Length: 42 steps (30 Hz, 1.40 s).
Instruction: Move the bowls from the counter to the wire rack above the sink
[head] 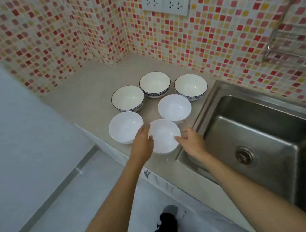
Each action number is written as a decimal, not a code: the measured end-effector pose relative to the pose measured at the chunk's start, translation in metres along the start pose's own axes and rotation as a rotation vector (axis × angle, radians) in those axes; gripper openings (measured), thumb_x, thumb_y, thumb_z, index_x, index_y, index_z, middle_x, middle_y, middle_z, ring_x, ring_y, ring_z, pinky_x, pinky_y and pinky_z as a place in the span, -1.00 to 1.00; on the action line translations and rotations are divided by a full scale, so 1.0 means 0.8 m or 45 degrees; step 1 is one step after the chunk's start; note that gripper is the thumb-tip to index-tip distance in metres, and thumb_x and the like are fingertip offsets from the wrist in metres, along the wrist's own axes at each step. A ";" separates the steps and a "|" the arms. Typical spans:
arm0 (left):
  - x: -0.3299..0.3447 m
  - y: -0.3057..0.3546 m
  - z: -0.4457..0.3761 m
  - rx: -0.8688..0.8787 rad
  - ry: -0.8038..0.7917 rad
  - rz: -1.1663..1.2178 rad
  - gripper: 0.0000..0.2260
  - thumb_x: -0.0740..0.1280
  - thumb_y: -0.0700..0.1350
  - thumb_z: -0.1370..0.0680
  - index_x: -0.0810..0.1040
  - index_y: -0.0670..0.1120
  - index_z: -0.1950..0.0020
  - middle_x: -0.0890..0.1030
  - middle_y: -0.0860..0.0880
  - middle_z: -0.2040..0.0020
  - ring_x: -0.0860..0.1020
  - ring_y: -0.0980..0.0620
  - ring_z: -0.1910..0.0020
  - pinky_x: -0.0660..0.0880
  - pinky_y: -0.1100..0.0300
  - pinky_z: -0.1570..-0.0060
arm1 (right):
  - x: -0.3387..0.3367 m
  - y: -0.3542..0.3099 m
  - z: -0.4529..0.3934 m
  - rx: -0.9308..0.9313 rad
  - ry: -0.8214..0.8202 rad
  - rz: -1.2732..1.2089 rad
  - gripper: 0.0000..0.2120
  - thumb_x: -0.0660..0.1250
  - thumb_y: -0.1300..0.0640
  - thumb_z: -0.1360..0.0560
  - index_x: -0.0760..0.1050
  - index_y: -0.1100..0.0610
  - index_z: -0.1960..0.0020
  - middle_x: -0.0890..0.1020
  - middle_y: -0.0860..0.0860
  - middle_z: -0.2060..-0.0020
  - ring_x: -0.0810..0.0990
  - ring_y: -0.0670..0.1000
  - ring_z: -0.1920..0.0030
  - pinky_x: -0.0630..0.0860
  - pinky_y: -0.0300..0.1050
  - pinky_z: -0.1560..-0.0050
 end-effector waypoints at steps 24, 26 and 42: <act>0.038 0.171 -0.040 -0.130 -0.572 1.063 -0.80 0.19 0.16 -0.58 0.47 0.18 -0.16 0.54 0.01 -0.20 0.54 -0.04 -0.16 0.52 -0.07 -0.18 | -0.168 0.030 0.046 0.220 0.212 -0.545 -0.60 0.22 0.32 -0.51 0.45 0.13 -0.33 0.56 0.05 -0.07 0.60 0.16 -0.05 0.68 -0.05 0.28; 0.057 0.208 -0.042 -0.276 -0.699 1.235 -0.70 0.24 0.24 -0.52 0.50 0.10 -0.11 0.57 -0.05 -0.19 0.58 -0.06 -0.11 0.52 -0.10 -0.18 | -0.199 0.041 0.058 0.229 0.325 -0.606 -0.61 0.22 0.32 -0.51 0.48 0.11 -0.31 0.58 0.04 -0.06 0.61 0.13 -0.03 0.67 -0.08 0.30; 0.106 0.443 -0.002 0.146 -0.811 1.328 -0.66 0.09 0.22 -0.59 0.53 0.05 -0.10 0.60 0.02 -0.07 0.59 0.05 0.00 0.52 0.01 -0.14 | -0.444 0.084 0.113 -0.103 0.893 -0.241 -0.62 0.14 -0.10 -0.63 0.63 0.11 -0.05 0.70 0.00 0.12 0.65 -0.07 0.12 0.64 -0.12 0.10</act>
Point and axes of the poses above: each hand's wrist, its own z-axis away from the middle knuckle, its own x-axis out of the palm, y = z × x, the point moved 2 cm from there along -z, towards the middle knuckle
